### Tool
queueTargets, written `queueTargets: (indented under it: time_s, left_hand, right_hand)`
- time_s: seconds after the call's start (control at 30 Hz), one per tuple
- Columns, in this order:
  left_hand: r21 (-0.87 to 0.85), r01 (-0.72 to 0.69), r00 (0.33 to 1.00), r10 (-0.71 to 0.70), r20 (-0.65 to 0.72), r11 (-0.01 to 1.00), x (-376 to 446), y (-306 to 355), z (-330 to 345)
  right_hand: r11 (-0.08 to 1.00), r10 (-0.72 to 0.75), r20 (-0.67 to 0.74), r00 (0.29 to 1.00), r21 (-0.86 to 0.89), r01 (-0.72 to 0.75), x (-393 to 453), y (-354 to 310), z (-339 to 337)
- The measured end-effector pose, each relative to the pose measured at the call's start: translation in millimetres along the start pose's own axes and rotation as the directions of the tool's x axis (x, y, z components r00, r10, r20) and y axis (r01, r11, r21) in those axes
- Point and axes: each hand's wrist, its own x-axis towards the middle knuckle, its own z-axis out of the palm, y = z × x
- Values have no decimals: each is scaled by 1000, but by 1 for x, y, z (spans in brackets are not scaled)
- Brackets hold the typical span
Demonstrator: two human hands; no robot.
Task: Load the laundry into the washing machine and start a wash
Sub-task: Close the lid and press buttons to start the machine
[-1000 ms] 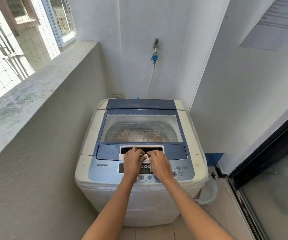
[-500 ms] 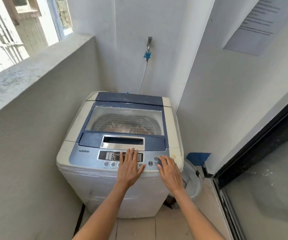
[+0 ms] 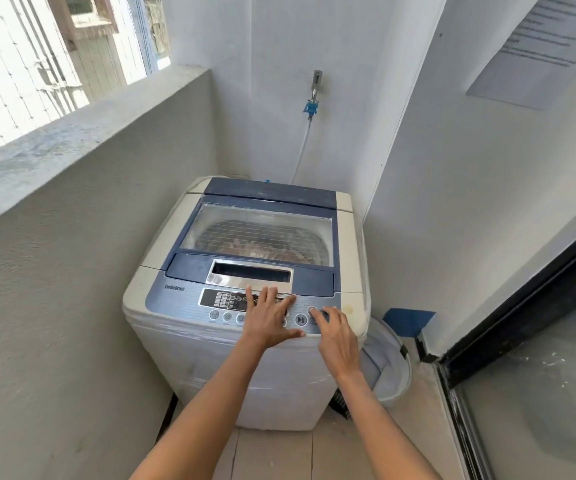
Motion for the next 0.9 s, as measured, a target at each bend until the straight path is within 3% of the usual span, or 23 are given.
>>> queueTargets:
  time_s: [0.17, 0.37, 0.5, 0.6, 0.73, 0.9]
  left_hand:
    - [-29, 10, 1000, -10, -23, 1000, 1, 1, 2]
    - [41, 0, 1000, 1, -29, 999, -12, 1, 6]
    - [25, 68, 995, -66, -76, 997, -48, -3, 28]
    - [87, 70, 992, -59, -115, 994, -79, -8, 35]
    - [49, 29, 978, -18, -206, 998, -104, -10, 38]
    - [-31, 52, 991, -55, -120, 998, -99, -10, 43]
  right_hand:
    - [1000, 8, 28, 1000, -25, -8, 2, -1, -2]
    - [1000, 1, 168, 986, 4, -2, 7, 1, -2]
    - [999, -4, 96, 995, 38, 0, 2, 1, -5]
    - [998, -35, 27, 999, -51, 36, -5, -3, -4]
    - [996, -32, 10, 999, -79, 33, -8, -6, -3]
    - [997, -15, 77, 997, -79, 21, -7, -7, -2]
